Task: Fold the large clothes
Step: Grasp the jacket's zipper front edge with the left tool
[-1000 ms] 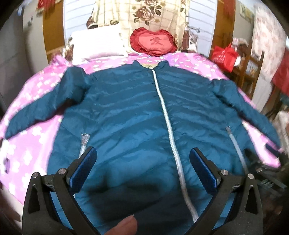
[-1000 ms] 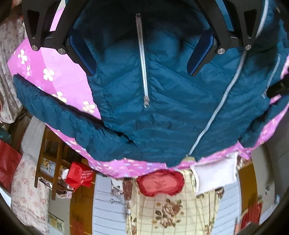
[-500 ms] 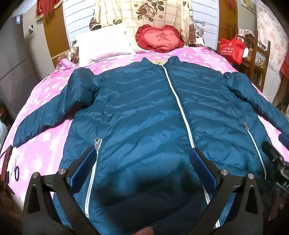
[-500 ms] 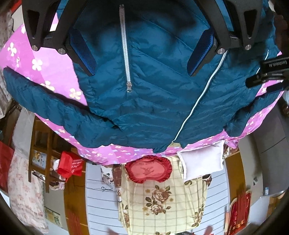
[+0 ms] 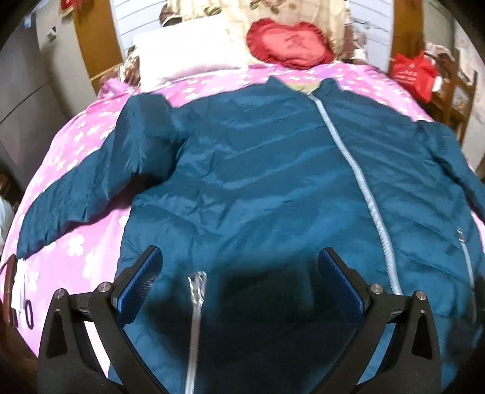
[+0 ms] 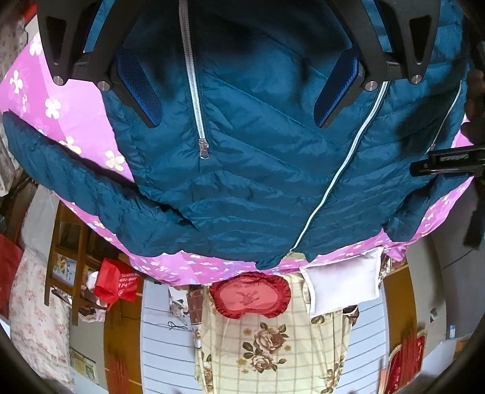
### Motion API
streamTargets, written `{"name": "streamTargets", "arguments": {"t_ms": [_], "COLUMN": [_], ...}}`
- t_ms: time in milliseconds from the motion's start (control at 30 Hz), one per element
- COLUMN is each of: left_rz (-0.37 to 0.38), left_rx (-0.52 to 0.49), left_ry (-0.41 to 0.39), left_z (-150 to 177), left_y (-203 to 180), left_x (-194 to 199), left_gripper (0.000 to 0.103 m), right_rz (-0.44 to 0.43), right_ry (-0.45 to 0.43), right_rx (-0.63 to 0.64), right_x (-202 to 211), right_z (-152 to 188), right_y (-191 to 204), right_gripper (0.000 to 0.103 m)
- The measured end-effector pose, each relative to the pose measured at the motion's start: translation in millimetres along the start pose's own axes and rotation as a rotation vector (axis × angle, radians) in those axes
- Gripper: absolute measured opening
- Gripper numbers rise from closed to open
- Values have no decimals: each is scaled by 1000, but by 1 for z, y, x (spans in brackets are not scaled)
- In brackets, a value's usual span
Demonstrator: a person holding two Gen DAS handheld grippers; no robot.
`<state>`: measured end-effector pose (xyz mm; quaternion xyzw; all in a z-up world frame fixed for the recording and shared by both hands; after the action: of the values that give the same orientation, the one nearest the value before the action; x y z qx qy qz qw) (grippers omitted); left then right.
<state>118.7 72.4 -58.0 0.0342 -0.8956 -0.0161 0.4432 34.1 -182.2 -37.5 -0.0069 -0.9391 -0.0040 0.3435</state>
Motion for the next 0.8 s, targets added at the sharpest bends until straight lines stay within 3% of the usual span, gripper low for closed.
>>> {"name": "streamTargets", "arguments": {"t_ms": [167, 367, 667, 800], "left_rz": [46, 38, 44, 38], "left_rx": [54, 78, 89, 85], "left_ry": [75, 25, 18, 22], "left_z": [14, 22, 26, 25], "left_y": [3, 4, 5, 4], "left_x": [-30, -32, -31, -31], "left_gripper": [103, 103, 103, 103], "right_rz": [-16, -38, -46, -9], "right_ry": [21, 42, 96, 111], "right_rx": [14, 32, 36, 40], "right_x": [-9, -16, -29, -28], "right_z": [0, 0, 8, 10], "right_y": [10, 21, 28, 26], "right_gripper": [99, 99, 99, 99]}}
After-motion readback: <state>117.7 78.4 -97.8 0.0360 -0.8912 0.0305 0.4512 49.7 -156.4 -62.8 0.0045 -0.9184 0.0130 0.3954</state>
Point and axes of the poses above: each gripper's, at about its wrist camera, not at the fingertips, and x roughly against the way its jaws point, y to its left, z to its underside, the point moved 4 cm from there along -x, roughly the way its jaws point, and after that the axes turned 1 degree about z, right-handed, at the moved point
